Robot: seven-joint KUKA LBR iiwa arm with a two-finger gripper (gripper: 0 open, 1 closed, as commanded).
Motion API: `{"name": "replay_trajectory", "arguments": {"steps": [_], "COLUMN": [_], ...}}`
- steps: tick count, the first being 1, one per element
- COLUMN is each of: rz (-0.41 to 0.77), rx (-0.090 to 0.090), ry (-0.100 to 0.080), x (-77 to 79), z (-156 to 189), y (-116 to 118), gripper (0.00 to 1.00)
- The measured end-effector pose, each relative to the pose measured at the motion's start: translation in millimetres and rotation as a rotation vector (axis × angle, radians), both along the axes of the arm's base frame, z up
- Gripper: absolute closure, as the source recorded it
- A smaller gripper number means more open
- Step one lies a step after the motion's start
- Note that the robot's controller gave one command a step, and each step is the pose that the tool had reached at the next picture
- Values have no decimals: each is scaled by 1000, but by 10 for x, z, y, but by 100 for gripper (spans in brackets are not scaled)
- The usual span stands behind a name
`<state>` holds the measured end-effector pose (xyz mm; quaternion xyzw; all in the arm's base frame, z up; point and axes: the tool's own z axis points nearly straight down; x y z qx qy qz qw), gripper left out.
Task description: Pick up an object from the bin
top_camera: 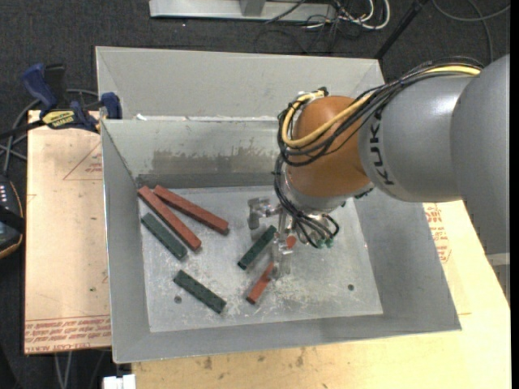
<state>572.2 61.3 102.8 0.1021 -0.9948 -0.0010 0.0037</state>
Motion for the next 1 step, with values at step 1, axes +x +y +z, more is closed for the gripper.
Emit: {"name": "replay_trajectory", "arguments": {"steps": [1], "rz": [380], "rx": [1], "ry": [-9], "x": [377], "z": [-322], "y": [-326], "gripper": [0]}}
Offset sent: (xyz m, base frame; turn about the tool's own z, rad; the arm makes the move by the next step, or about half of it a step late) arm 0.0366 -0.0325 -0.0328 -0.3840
